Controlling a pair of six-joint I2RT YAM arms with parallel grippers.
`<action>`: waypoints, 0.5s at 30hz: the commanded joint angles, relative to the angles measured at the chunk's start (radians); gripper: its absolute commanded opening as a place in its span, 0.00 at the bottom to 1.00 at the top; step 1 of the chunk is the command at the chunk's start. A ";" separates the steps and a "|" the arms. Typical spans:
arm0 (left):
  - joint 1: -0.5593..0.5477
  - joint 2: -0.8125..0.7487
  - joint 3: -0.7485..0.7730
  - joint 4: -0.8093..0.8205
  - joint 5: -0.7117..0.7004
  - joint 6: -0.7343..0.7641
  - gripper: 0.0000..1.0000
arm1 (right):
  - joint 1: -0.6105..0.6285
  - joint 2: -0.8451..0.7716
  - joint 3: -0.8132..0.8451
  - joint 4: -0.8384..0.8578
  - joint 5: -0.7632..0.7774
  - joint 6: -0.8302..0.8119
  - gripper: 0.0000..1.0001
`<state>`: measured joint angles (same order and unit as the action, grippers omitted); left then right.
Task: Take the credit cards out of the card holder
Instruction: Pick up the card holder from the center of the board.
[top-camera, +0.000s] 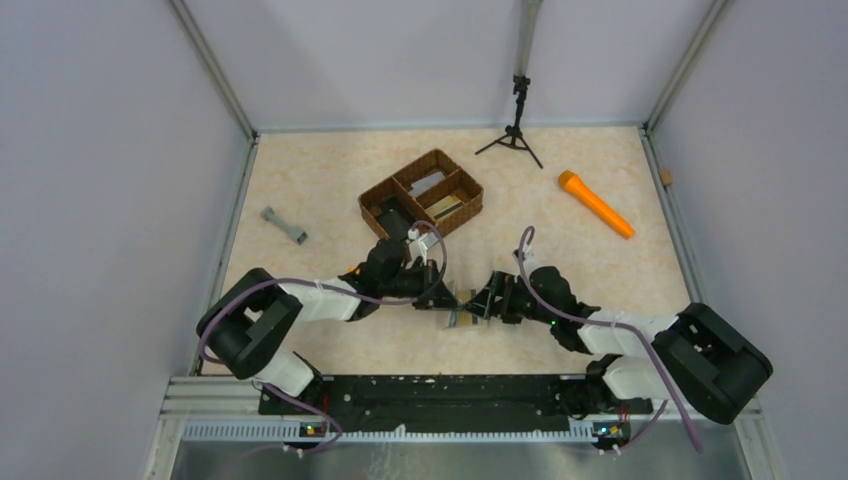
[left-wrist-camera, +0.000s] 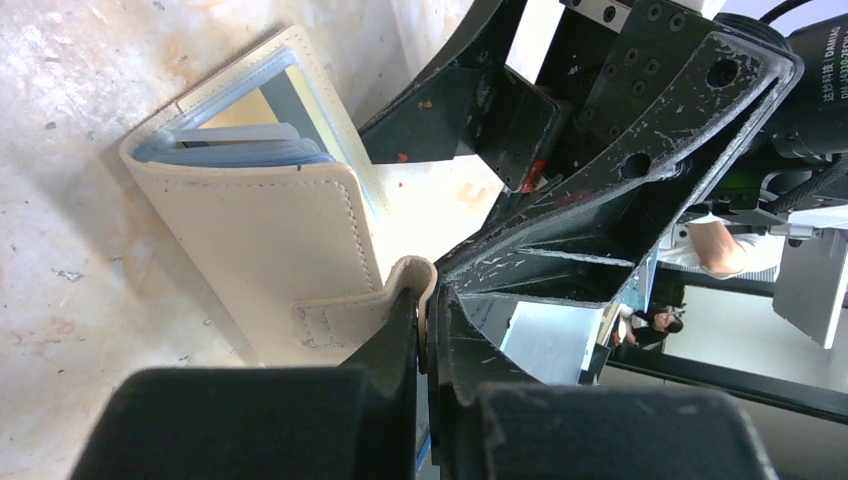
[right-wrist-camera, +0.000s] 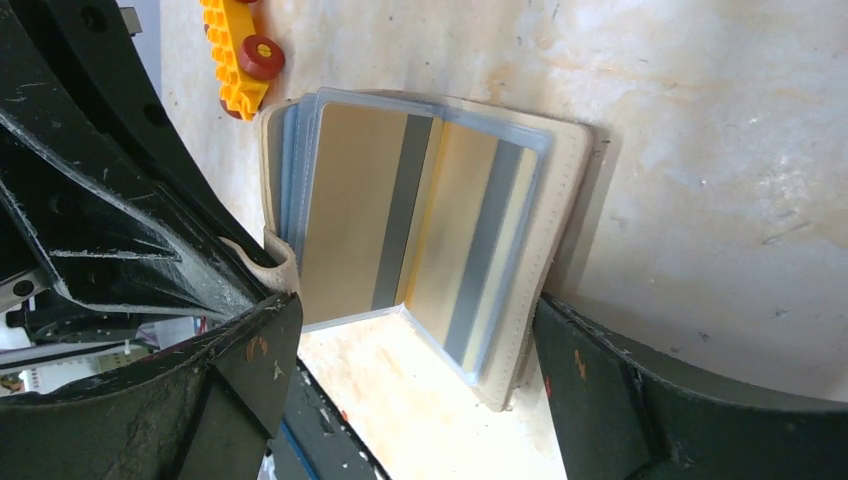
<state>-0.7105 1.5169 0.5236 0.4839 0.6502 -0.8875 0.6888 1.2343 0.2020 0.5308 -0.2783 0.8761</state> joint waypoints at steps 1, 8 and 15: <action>-0.005 0.039 0.002 0.042 -0.010 0.009 0.00 | -0.003 -0.019 -0.016 -0.015 0.006 0.003 0.89; -0.004 0.057 -0.012 0.080 -0.023 -0.010 0.00 | -0.003 0.001 0.001 0.013 -0.051 -0.015 0.84; 0.001 0.062 -0.046 0.140 -0.037 -0.063 0.00 | -0.003 -0.041 -0.030 0.032 -0.072 -0.046 0.91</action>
<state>-0.7094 1.5562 0.5064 0.5850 0.6701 -0.9401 0.6777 1.2213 0.1913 0.5377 -0.2943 0.8543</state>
